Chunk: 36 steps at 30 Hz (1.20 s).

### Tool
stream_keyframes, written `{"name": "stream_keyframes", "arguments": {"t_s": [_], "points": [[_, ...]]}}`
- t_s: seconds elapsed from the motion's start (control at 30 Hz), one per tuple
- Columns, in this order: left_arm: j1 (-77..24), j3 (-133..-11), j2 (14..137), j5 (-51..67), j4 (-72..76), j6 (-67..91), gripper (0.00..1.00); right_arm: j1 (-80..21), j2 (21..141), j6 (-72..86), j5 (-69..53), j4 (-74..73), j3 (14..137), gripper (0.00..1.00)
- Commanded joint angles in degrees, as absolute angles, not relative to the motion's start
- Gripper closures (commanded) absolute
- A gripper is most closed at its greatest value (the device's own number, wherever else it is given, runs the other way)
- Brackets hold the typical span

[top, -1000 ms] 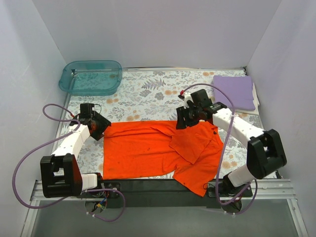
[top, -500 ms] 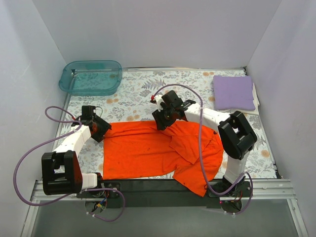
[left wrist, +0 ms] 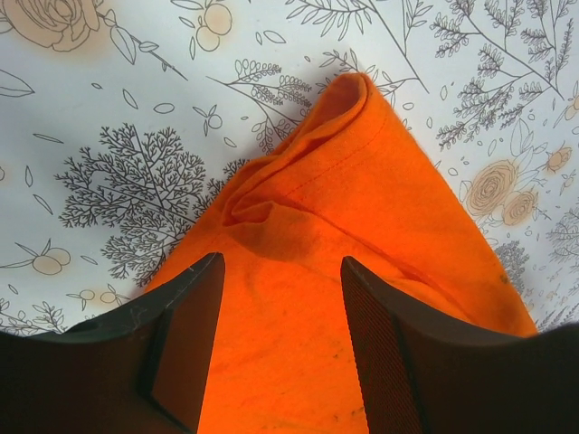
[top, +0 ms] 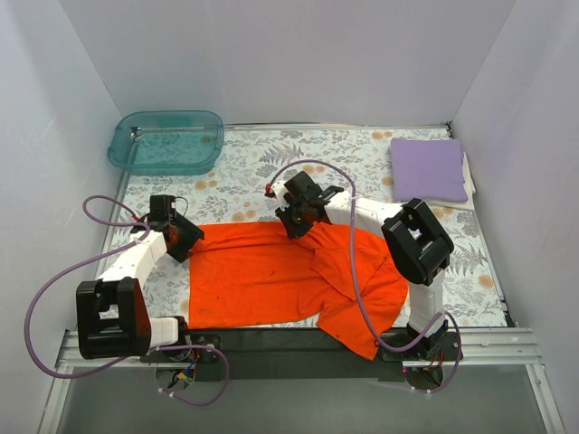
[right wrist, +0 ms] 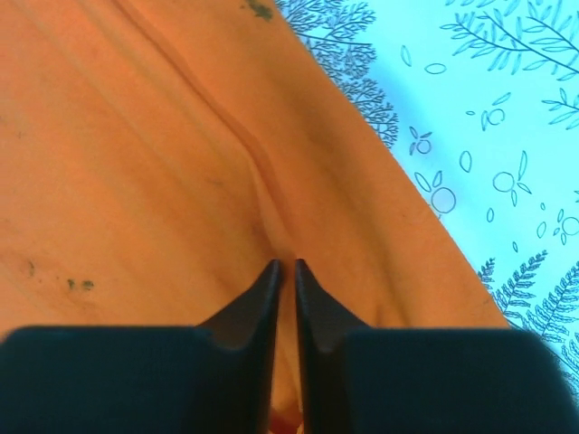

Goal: Fold and stack the t-shirts
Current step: Fold the tshirt

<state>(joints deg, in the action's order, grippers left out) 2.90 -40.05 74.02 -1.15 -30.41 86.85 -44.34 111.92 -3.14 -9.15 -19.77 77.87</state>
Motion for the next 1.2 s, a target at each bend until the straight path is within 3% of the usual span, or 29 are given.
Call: {"name": "stream_keyframes", "arguments": {"t_s": [0.0,0.2,1.07,1.17], "points": [[2.99,-39.46,71.55,-2.29,-30.67,86.40,0.49,-45.17,111.45,-4.66,-9.40,-18.98,79.28,0.88],[3.08,-38.94,70.66,-1.85,-30.85,86.48,0.49,-45.88,110.83,-5.45,-10.11,-19.34,78.14,0.99],[3.08,-39.73,70.93,-1.76,-30.93,87.80,0.49,-48.69,103.45,-10.90,-13.62,-21.00,68.73,0.99],[3.08,-39.90,70.40,-1.67,-31.64,87.89,0.49,-48.96,103.80,-10.90,-13.71,-21.53,68.47,0.91]]}}
